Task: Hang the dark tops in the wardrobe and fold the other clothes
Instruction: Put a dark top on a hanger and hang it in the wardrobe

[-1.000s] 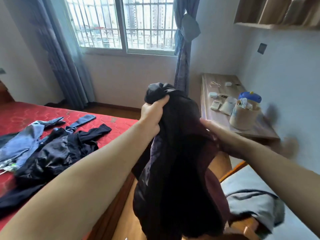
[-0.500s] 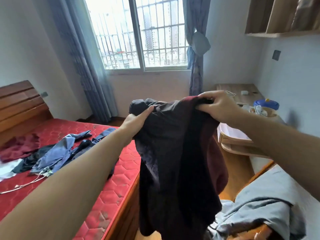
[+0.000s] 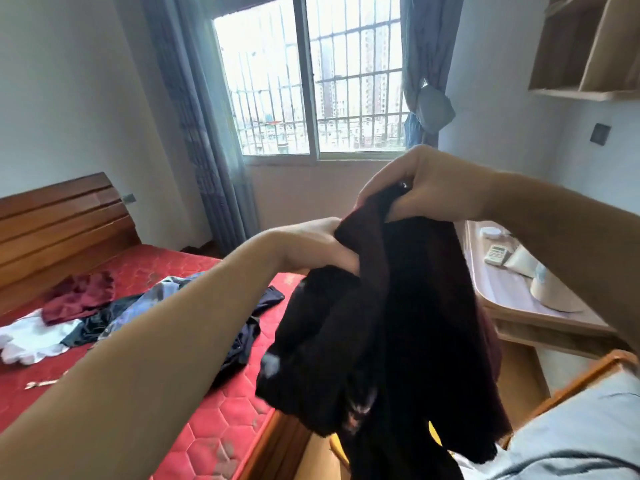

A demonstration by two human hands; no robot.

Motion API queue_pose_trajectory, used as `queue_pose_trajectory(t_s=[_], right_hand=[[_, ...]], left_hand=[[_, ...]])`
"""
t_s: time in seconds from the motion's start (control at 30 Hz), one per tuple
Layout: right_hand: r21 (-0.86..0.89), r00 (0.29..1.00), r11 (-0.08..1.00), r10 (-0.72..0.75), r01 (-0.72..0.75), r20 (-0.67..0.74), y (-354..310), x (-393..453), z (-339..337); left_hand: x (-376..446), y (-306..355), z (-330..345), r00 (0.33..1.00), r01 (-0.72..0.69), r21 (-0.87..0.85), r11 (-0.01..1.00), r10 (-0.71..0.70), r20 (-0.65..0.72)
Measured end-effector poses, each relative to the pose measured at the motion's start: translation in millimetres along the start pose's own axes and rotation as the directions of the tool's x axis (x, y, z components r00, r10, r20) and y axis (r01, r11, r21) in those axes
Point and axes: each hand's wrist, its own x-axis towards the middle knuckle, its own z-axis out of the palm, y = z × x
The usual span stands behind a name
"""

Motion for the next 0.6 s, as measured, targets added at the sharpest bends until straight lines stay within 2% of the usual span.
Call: queue_pose_trajectory(t_s=[0.07,0.13,0.17,0.23,0.27,0.3,0.33,0.4,0.47,0.53,0.6], right_hand=[[-0.041,0.997,0.998,0.047,-0.049,-0.057,15.2,-8.1,-3.6],[-0.04,0.954,0.987,0.141,-0.157,-0.263,35.5,-17.9,2.4],[-0.031,0.89,0.973,0.196,-0.228,-0.413,46.1,-23.6,9.1],[-0.083,0.702,0.932,0.206,-0.354,-0.681,65.2,-37.2,29.7],[-0.101,0.635,0.918,0.183,-0.384,-0.751,73.2,-43.9,43.2],[-0.081,0.6,0.92,0.182,-0.384,-0.779,81.3,-50.6,57.0],[-0.006,0.595,0.928,0.234,-0.373,-0.769,90.0,-55.4,70.7],[0.265,0.643,0.903,0.427,-0.339,-0.636,104.9,-56.6,94.7],[0.479,0.689,0.808,0.564,-0.344,-0.455,117.3,-49.0,106.8],[0.59,0.695,0.717,0.636,-0.371,-0.336,126.7,-36.7,101.6],[0.609,0.722,0.712,0.618,-0.349,-0.309,132.7,-25.7,84.6]], left_hand=[[15.0,-6.7,6.1,0.998,-0.012,0.047,0.999,0.015,-0.069],[28.8,-12.6,9.4,0.981,-0.021,0.04,0.999,0.029,-0.191],[35.2,-14.7,10.1,0.963,-0.013,0.035,0.999,0.022,-0.267],[44.3,-17.3,11.9,0.909,-0.028,0.037,0.999,0.041,-0.414],[47.5,-17.9,11.8,0.877,-0.052,0.045,0.998,0.067,-0.475],[49.8,-17.5,11.1,0.845,-0.072,0.064,0.995,0.095,-0.527],[51.2,-16.3,9.3,0.813,-0.086,0.096,0.992,0.126,-0.569],[50.3,-13.5,3.6,0.771,-0.099,0.152,0.983,0.172,-0.613],[45.0,-13.2,-4.1,0.782,-0.1,0.189,0.977,0.195,-0.592],[33.1,-18.0,-13.8,0.803,-0.073,0.249,0.966,0.205,-0.559],[16.6,-28.9,-27.8,0.791,-0.028,0.335,0.942,0.226,-0.569]])
